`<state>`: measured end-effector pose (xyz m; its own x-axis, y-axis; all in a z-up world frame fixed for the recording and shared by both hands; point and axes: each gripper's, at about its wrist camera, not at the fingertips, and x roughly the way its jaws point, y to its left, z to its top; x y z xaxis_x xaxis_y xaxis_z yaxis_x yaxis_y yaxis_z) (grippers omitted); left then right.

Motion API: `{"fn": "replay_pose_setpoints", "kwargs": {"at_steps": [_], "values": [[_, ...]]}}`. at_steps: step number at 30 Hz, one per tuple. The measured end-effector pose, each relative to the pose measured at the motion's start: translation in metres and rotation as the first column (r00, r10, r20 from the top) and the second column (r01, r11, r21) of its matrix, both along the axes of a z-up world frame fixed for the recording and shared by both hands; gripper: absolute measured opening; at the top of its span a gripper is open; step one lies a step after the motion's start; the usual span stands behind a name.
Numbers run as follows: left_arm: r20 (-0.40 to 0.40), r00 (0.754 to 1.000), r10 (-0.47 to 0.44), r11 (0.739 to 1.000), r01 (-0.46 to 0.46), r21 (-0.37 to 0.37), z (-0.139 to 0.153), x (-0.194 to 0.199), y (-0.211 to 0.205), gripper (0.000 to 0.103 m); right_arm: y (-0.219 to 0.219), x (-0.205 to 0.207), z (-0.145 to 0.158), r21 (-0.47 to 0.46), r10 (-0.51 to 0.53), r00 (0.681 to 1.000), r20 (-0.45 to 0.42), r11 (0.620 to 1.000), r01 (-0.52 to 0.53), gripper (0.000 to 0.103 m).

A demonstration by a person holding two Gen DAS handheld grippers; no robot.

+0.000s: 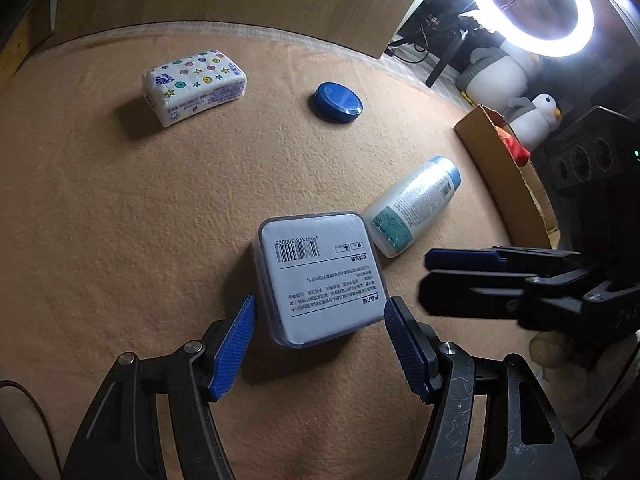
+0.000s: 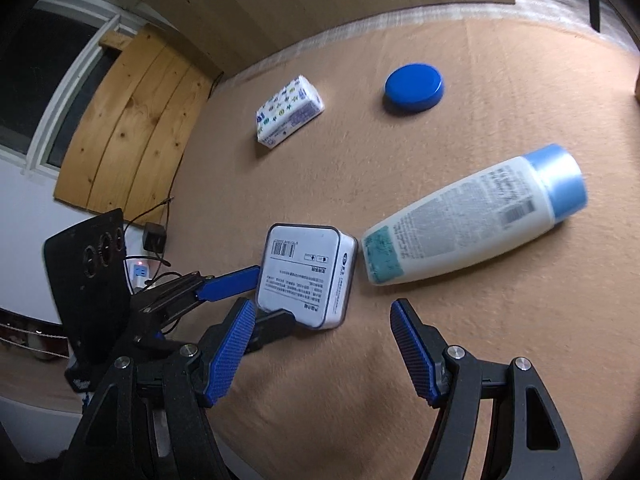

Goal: Organize objects
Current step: 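Grasp the white tin box with both tools from opposite sides, then carry the tin box with both tools over the box and lower it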

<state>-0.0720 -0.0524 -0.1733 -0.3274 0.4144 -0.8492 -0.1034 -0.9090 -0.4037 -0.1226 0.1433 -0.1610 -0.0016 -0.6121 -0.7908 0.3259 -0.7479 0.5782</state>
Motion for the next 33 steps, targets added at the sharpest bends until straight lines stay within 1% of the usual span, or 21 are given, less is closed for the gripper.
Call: {"fn": "replay_pose_setpoints", "kwargs": {"at_steps": [5,7,14,20,24,29,33], "values": [[0.001,1.0,-0.01,1.0,0.01,0.005,-0.003,0.0,0.0,0.069,-0.01,-0.003,-0.009,0.008,0.004,1.0,0.014,1.0,-0.004,0.066],[-0.001,1.0,-0.013,1.0,0.013,0.007,-0.003,0.0,0.001,0.069,-0.014,-0.003,-0.012,0.014,0.014,1.0,0.017,1.0,-0.014,0.06],[-0.012,1.0,-0.027,1.0,0.027,0.004,-0.003,0.001,0.003,0.067,-0.022,-0.007,-0.023,0.025,0.021,0.999,0.041,0.999,-0.022,0.044],[-0.019,1.0,-0.024,1.0,0.023,-0.011,-0.002,0.005,0.002,0.061,-0.026,-0.003,-0.019,0.057,0.029,1.0,0.008,0.998,-0.029,0.042],[-0.03,0.999,-0.02,1.0,0.02,-0.002,0.003,0.011,0.001,0.061,-0.027,0.005,-0.011,0.062,0.027,1.0,-0.016,0.998,-0.026,0.042],[-0.06,0.997,-0.039,0.999,0.039,0.003,0.017,0.018,0.002,0.06,-0.024,0.017,0.005,0.07,0.013,0.998,-0.068,0.997,-0.008,0.042],[-0.092,0.994,-0.063,0.998,0.065,0.017,0.032,0.02,0.007,0.06,-0.016,0.024,0.022,0.08,-0.022,0.993,-0.115,0.996,0.031,0.042]]}}
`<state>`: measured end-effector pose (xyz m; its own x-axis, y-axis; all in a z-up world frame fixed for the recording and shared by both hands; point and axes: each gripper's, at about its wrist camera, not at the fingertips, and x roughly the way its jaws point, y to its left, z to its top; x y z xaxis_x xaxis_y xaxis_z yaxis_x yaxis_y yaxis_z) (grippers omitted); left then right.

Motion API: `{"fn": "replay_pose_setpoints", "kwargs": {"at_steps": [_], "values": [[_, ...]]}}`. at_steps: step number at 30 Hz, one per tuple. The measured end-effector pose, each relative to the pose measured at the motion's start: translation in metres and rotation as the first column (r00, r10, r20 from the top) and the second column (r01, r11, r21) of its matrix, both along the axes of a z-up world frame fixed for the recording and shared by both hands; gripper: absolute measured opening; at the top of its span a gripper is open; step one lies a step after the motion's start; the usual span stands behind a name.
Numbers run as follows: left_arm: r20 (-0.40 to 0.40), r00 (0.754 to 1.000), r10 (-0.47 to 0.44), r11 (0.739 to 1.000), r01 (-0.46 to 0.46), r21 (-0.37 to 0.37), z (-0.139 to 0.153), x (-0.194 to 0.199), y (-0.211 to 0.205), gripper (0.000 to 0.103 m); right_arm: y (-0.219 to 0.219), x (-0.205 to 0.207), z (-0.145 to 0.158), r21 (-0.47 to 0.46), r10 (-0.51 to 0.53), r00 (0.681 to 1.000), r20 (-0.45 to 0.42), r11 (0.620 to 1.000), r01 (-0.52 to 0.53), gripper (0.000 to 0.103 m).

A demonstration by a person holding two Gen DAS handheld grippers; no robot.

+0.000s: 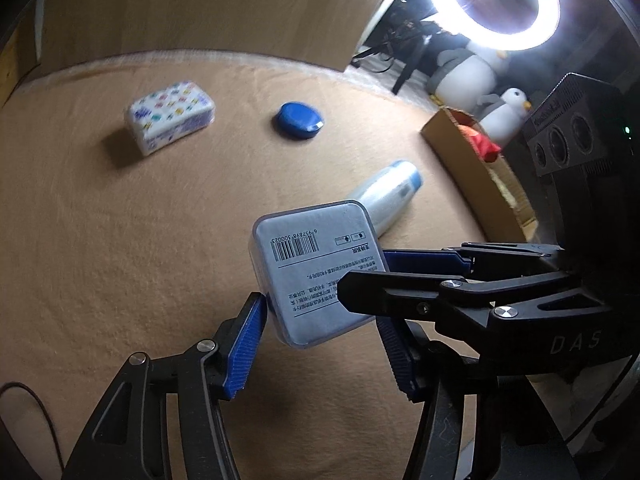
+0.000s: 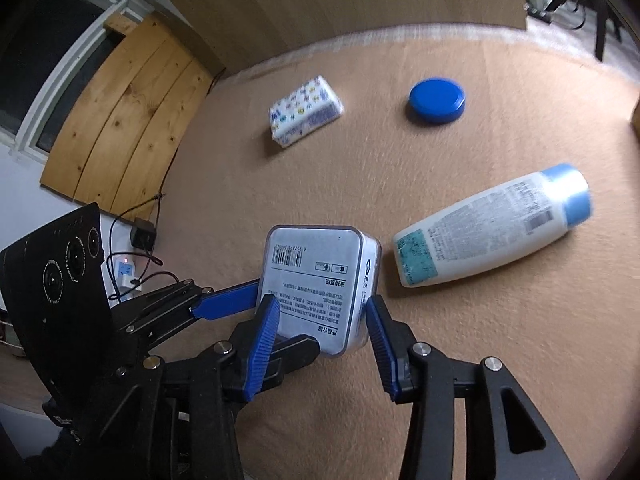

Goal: Organize objects
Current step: 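Carry the tin box with both tools over the box and lower it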

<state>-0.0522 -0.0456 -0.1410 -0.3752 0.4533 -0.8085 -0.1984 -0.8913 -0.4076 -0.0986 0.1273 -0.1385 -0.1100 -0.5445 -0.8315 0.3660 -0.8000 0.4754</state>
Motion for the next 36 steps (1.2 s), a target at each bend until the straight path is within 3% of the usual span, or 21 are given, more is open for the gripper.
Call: {"fn": "replay_pose_setpoints", "kwargs": {"at_steps": [9,20,28,36], "values": [[-0.09,0.989,-0.117,0.993,0.118,0.001,0.042,-0.009,0.049,0.06,0.053,0.003,0.043,-0.005,-0.13,0.987,-0.092,0.992,0.13,0.042],[-0.157,0.967,-0.202,0.979,0.204,-0.004,0.077,-0.041,0.179,0.06,0.167,-0.018,0.077,-0.02,-0.23,0.96,-0.161,0.973,0.23,0.042],[-0.159,0.948,-0.277,0.96,0.281,0.004,0.073,-0.073,0.291,0.06,0.268,-0.034,0.077,-0.013,-0.324,0.931,-0.168,0.945,0.327,0.042],[-0.135,0.93,-0.343,0.937,0.349,0.019,0.055,-0.087,0.367,0.06,0.331,-0.039,0.063,0.024,-0.384,0.91,-0.156,0.92,0.392,0.042]]}}
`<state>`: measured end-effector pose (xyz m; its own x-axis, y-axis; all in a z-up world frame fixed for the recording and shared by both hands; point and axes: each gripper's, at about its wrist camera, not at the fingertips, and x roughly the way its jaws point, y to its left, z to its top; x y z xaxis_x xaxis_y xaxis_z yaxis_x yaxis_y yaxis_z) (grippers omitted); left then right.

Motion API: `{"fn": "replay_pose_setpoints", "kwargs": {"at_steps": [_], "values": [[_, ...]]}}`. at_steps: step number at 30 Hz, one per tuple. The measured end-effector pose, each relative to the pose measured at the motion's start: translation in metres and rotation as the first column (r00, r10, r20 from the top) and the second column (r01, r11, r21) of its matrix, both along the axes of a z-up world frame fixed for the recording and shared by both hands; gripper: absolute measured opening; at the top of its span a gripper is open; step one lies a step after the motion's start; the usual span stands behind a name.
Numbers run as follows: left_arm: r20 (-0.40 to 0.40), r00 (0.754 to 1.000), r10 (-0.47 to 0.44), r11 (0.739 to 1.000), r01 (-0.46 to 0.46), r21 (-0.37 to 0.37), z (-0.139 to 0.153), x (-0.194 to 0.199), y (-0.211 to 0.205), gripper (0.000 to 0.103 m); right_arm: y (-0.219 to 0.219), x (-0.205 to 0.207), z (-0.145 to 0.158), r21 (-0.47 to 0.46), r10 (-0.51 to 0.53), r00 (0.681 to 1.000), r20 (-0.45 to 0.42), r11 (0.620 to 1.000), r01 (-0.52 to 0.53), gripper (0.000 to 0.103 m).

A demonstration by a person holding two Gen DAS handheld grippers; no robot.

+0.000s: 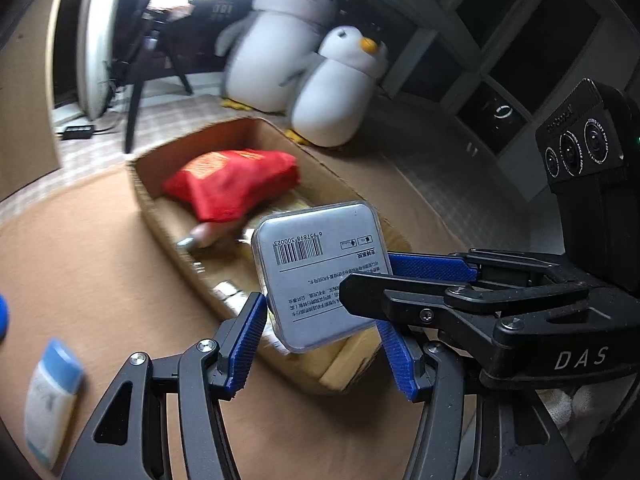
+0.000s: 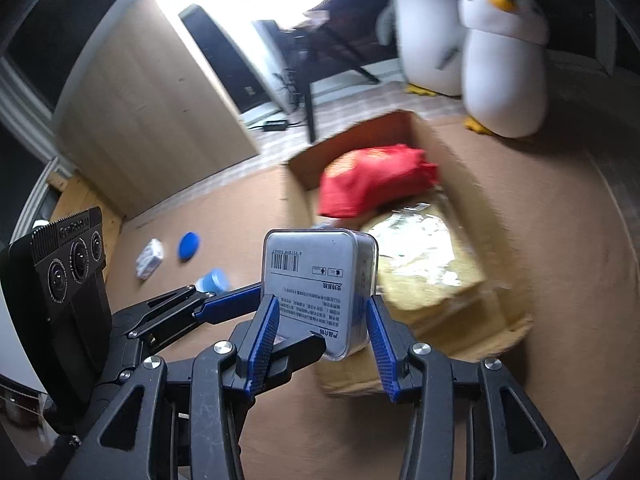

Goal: Organize objects
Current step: 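Carry the tin box with both tools over the box and lower it, then open both tools to release the tin box into the box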

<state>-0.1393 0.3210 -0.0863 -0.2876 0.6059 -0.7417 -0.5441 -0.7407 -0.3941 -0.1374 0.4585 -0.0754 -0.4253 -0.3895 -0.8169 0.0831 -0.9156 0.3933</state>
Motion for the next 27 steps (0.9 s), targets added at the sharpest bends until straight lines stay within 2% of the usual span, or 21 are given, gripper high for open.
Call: {"fn": "replay_pose_setpoints", "kwargs": {"at_steps": [11,27], "values": [[0.022,0.999,-0.044,0.998,0.045,-0.045,-0.019,0.001,0.03,0.063,0.019,0.003,-0.007,-0.003,0.002,1.0,0.02,1.0,-0.002,0.042],[-0.02,0.996,-0.087,0.995,0.086,-0.06,-0.008,0.022,0.022,0.065,0.017,0.014,0.001,-0.024,-0.012,1.0,0.01,1.0,0.013,0.042]]}}
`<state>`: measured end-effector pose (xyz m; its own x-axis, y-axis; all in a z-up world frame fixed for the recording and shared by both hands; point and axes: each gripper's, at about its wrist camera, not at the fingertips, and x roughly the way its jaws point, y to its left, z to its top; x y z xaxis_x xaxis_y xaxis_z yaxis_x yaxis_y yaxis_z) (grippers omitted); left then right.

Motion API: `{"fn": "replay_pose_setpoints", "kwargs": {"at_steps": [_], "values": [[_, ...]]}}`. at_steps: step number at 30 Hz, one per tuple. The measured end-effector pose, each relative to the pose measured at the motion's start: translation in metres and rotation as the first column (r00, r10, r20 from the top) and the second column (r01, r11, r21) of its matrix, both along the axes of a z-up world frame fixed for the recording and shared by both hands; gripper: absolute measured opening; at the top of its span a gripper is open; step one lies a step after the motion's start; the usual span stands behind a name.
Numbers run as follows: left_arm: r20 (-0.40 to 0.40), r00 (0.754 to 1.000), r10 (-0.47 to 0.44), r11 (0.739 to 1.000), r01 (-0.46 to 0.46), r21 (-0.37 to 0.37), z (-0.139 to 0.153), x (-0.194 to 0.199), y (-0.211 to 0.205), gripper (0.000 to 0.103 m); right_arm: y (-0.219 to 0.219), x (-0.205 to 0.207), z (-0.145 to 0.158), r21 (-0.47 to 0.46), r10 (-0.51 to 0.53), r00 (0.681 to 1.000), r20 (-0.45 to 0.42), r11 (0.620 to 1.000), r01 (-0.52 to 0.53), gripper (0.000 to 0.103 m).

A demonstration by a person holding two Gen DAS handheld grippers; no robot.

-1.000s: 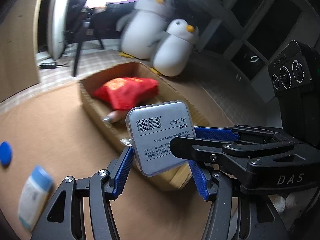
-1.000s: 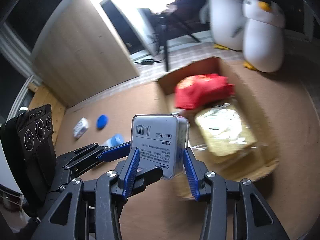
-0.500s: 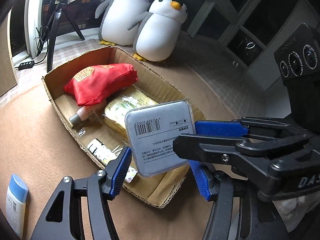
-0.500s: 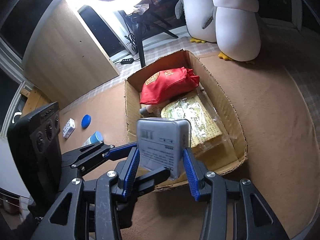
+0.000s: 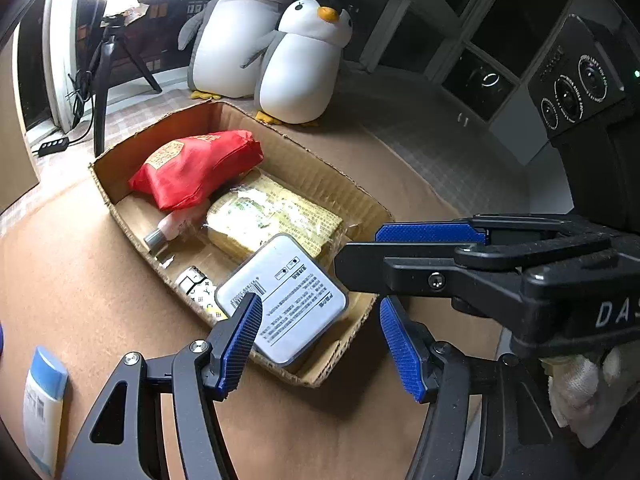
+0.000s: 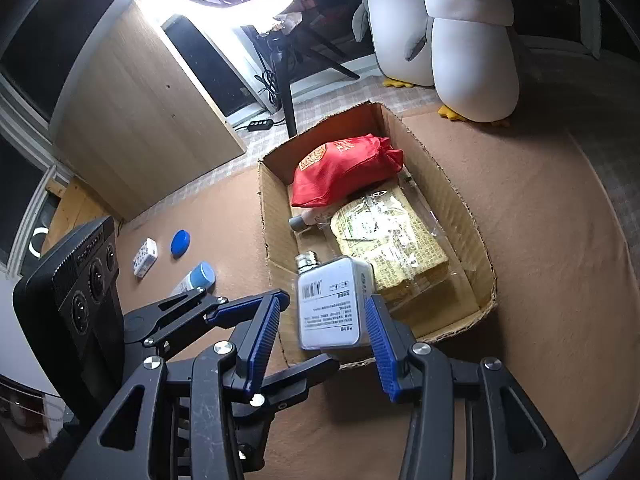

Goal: Organize objects
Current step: 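Open both tools to release the tin box into the box, then move the left tool to the Vinda tissue pack while the right tool approaches the blue lid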

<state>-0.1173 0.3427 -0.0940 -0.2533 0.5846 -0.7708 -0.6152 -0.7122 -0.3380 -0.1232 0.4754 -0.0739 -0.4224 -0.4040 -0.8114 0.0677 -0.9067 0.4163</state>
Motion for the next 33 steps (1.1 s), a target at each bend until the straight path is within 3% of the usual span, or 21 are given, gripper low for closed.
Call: {"fn": "replay_pose_setpoints", "kwargs": {"at_steps": [7,18,26,33], "values": [[0.008,0.999,0.045,0.999,-0.045,0.01,0.006,0.008,-0.036,0.065,-0.013,0.006,0.0,-0.017,-0.005,1.0,-0.012,1.0,0.005,0.054],[0.028,0.98,0.197,0.98,-0.197,-0.002,0.004,0.022,-0.14,0.065,-0.065,0.01,-0.008,-0.012,0.029,0.998,-0.056,0.999,-0.03,0.056],[0.045,0.943,0.329,0.944,-0.329,-0.023,-0.003,0.033,-0.234,0.065,-0.125,0.012,-0.015,-0.012,0.12,0.99,-0.071,0.993,-0.121,0.056],[0.047,0.901,0.43,0.903,-0.43,-0.029,-0.005,0.04,-0.312,0.065,-0.187,0.013,-0.014,0.08,0.201,0.976,-0.088,0.978,-0.195,0.056]]}}
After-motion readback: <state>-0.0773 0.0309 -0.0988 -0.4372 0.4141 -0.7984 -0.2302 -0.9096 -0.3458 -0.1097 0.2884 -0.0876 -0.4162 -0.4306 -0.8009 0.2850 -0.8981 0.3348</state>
